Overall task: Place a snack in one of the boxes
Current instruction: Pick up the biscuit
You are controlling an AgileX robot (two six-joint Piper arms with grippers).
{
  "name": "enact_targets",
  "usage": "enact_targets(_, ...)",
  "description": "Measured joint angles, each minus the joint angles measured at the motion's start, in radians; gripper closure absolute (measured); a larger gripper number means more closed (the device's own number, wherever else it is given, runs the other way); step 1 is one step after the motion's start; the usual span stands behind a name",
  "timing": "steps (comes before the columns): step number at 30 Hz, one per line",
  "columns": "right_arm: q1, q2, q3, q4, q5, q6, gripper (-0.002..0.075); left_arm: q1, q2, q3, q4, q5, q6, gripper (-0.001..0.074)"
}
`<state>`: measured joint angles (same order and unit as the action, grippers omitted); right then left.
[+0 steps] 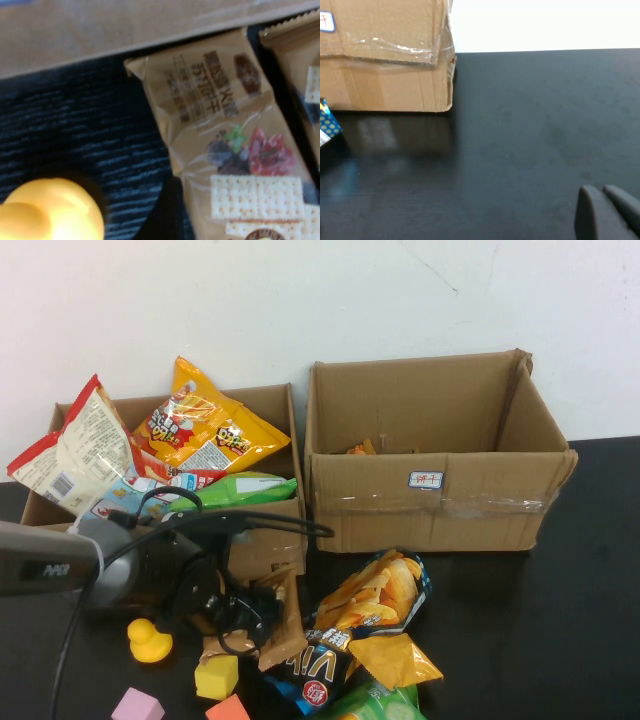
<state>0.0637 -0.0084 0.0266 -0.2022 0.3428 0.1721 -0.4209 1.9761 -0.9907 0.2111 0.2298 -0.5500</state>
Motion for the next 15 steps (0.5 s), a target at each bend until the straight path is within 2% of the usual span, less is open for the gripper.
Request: enact_targets(15,0.0,0.0,0.0,0.0,0.0,0.0,0.0727,0.041,0.013,0.0,0.019,0.022,-0.06,0.005)
